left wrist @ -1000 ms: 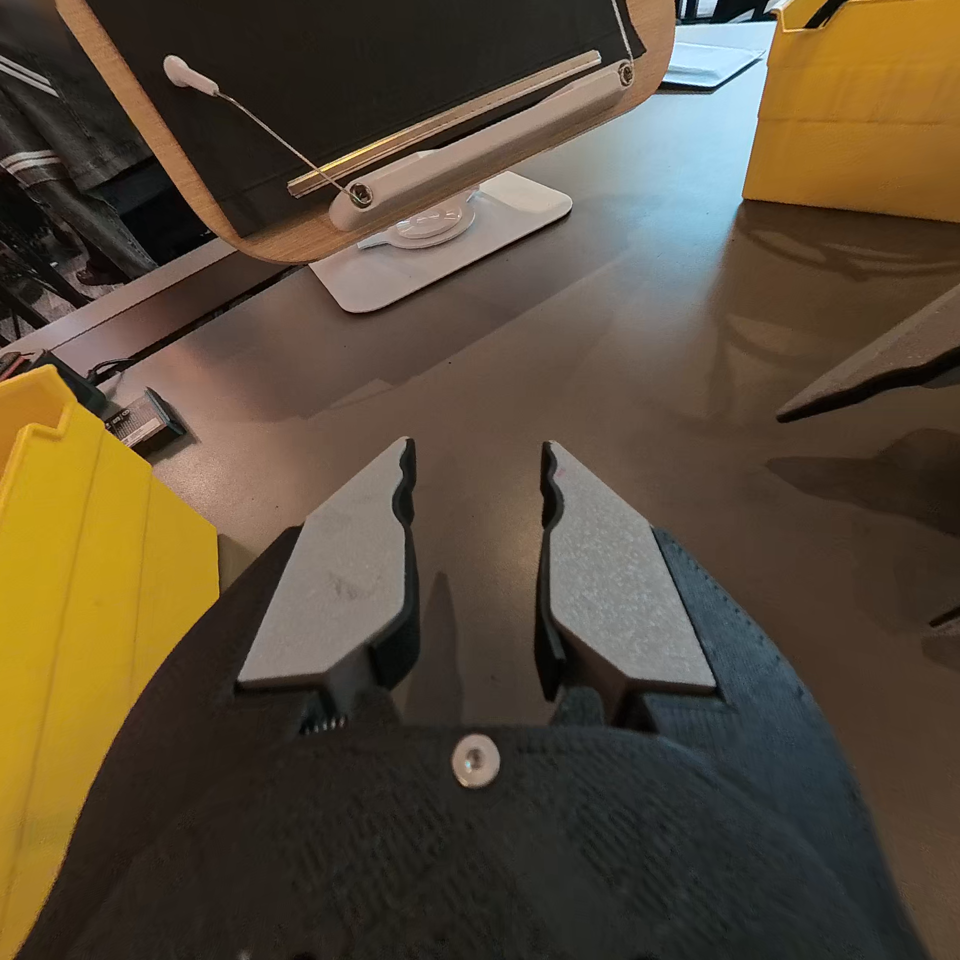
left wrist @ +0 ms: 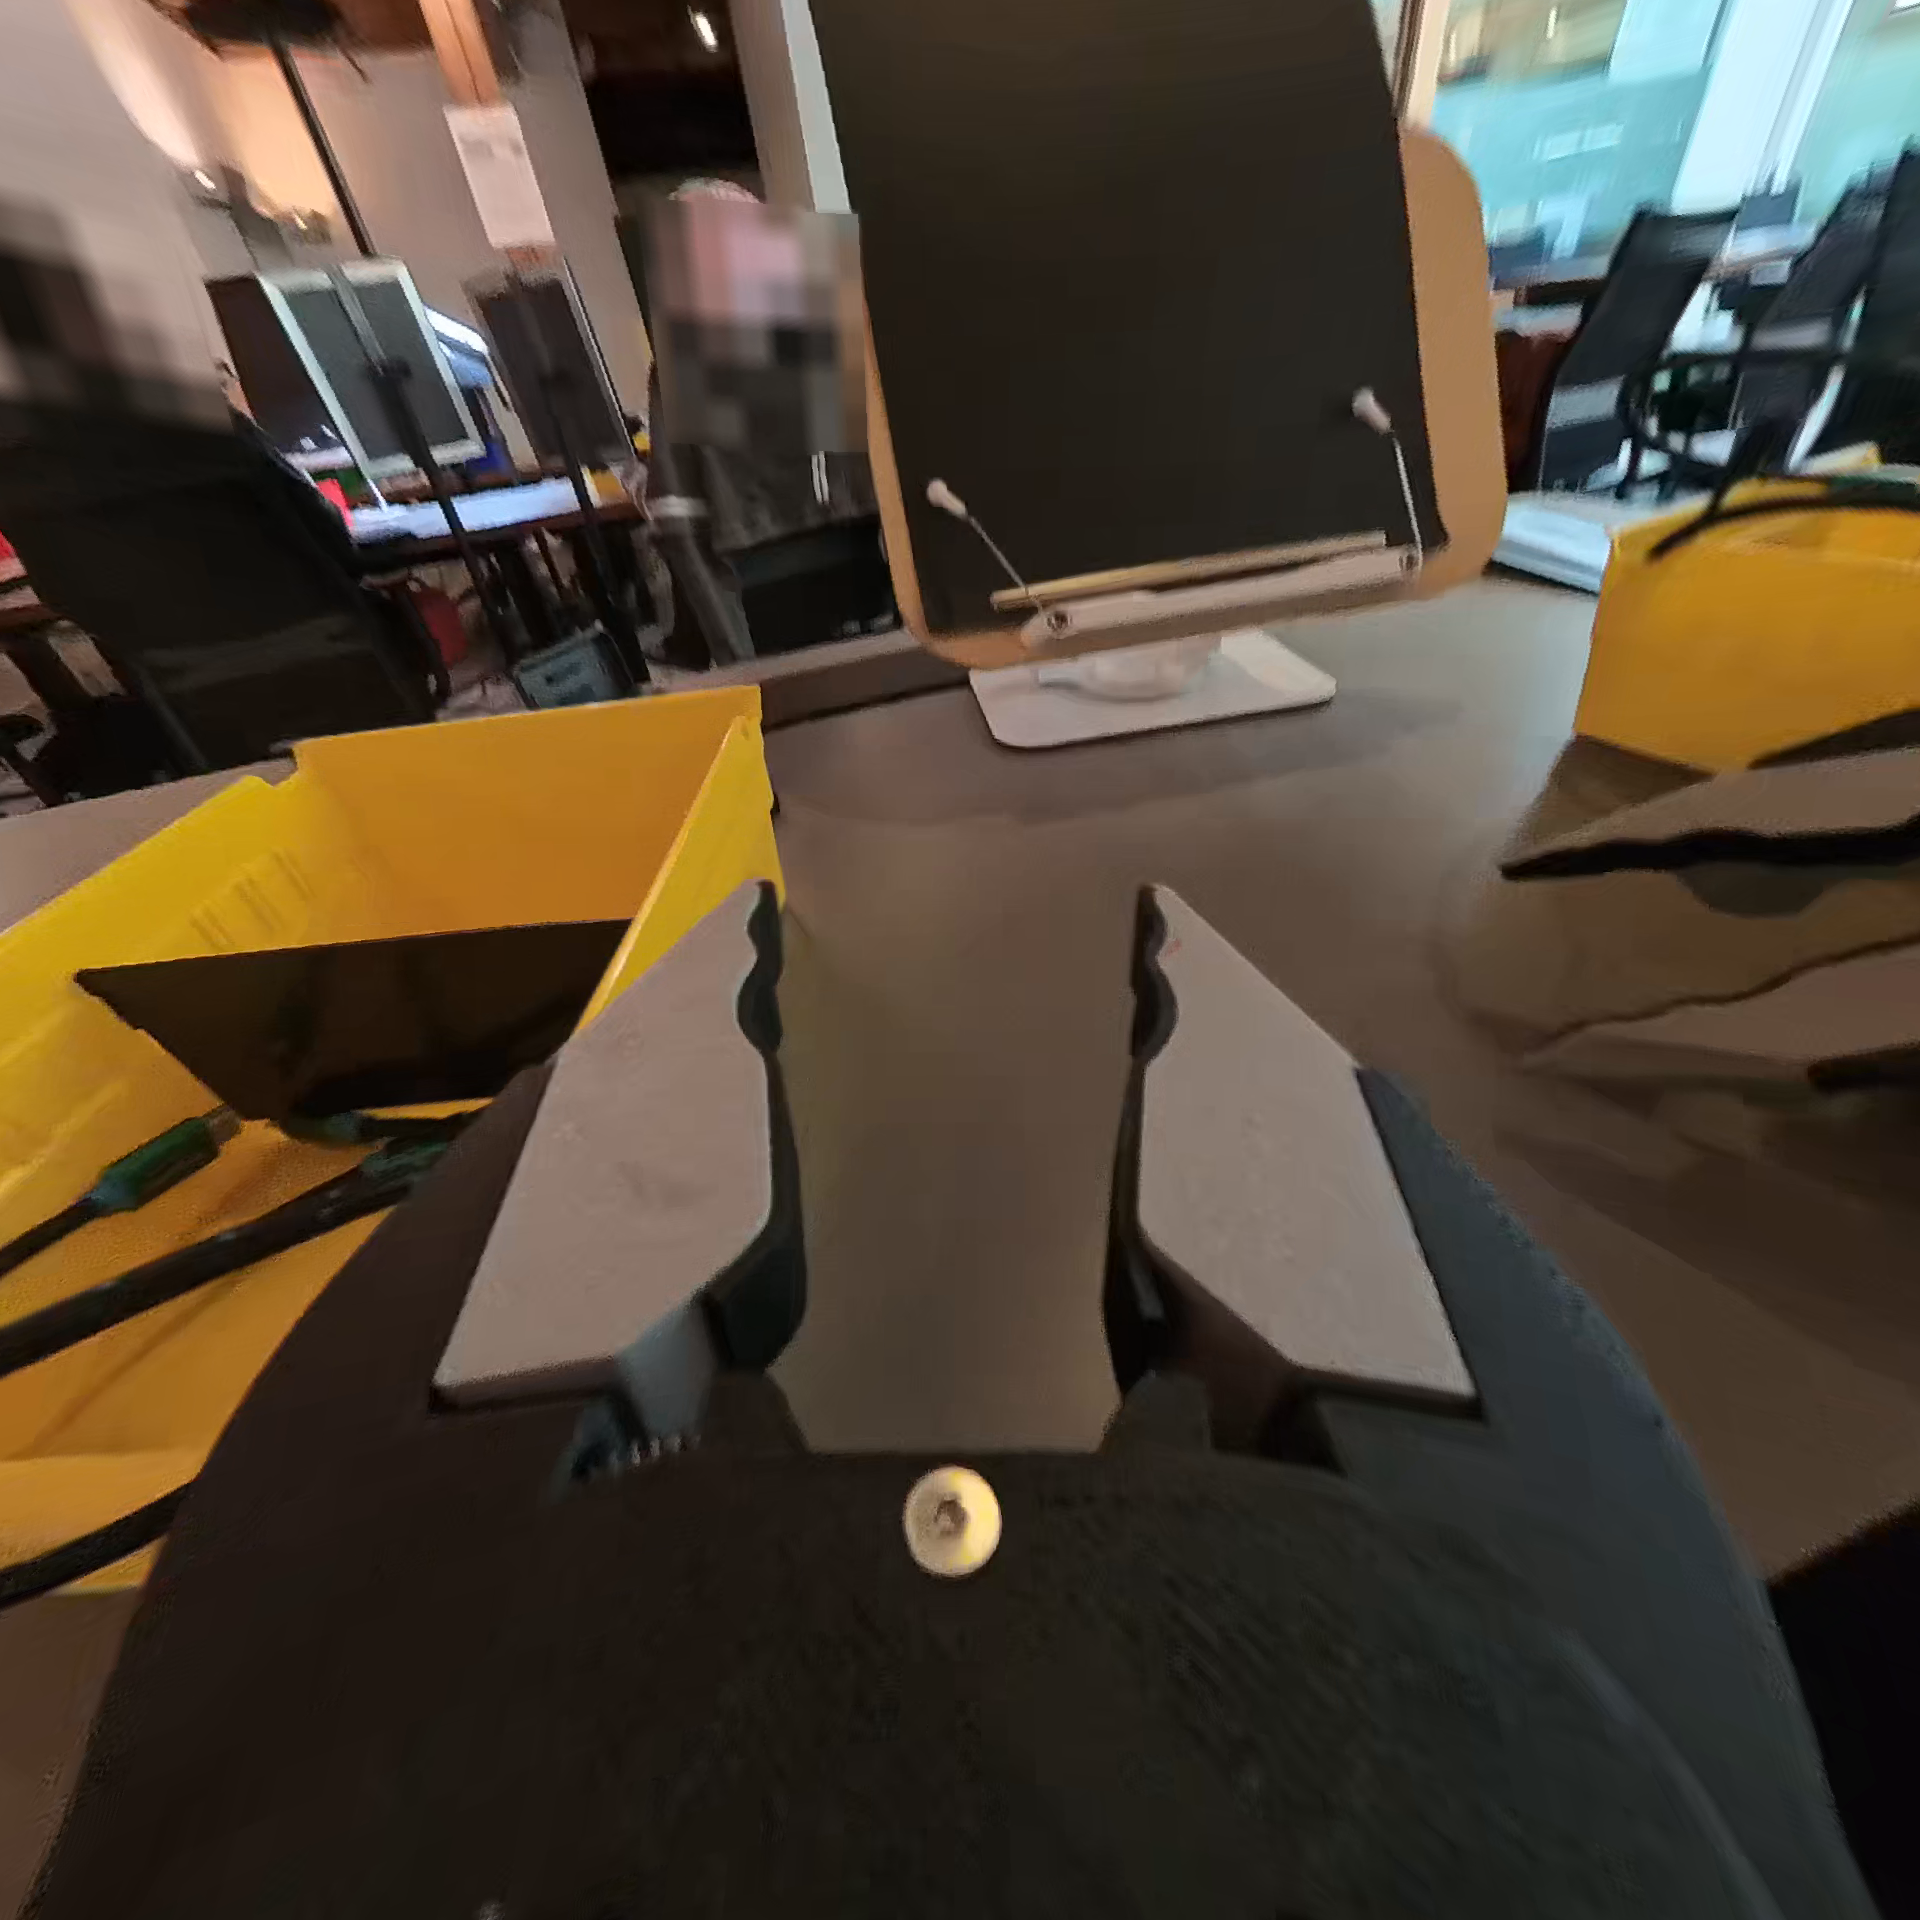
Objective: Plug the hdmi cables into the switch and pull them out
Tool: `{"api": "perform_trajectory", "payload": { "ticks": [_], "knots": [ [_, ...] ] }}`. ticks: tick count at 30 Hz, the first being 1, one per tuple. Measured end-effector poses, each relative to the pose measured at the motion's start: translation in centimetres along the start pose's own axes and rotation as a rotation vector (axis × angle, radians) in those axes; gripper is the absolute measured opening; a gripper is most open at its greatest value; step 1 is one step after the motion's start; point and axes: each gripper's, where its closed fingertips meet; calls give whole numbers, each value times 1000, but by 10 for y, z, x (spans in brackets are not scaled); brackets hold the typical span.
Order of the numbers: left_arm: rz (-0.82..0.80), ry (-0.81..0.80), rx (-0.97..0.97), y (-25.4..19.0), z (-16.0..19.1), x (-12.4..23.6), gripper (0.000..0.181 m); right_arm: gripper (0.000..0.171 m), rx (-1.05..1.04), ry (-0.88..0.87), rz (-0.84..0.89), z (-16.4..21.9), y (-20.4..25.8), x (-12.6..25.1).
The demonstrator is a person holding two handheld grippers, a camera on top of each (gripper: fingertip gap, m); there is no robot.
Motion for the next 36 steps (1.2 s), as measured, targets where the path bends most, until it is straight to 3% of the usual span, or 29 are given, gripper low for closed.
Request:
{"api": "perform_trajectory", "payload": {
  "ticks": [4, 10, 14, 19, 22, 27, 30, 36],
  "knots": [
    [-26, 115, -30, 30, 11, 18, 78, 61, -27, 11, -10, 2, -2, -1],
    [-83, 170, 46, 90, 12, 46, 79, 57, -131, -106, -32, -9, -13, 9],
    [-92, 62, 113, 108, -8, 62, 76, 59, -165, -169, -5, -15, -20, 19],
    [-57, 177, 153, 111, 18, 60, 79, 62, -172, -101, 13, -6, -15, 23],
    [-104, 219, 93, 116, 28, 56, 83, 59, -208, -154, 25, -30, -22, 61],
    [-114, 260, 49, 119, 40, 55, 82, 63, -245, -327, 158, -73, -62, 172],
    [-122, 270, 49, 125, 45, 57, 82, 80, -334, -302, 205, -55, -80, 213],
    [-97, 309, 46, 120, 57, 54, 83, 87, -390, -176, 214, -13, -97, 240]
  ]
}}
Point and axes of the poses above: each gripper's, where its closed fingertips meet, x back along the fingers, z out of its underside, y = z × x across the jaws, and after that the axes turned 7 degrees about -z, right-handed
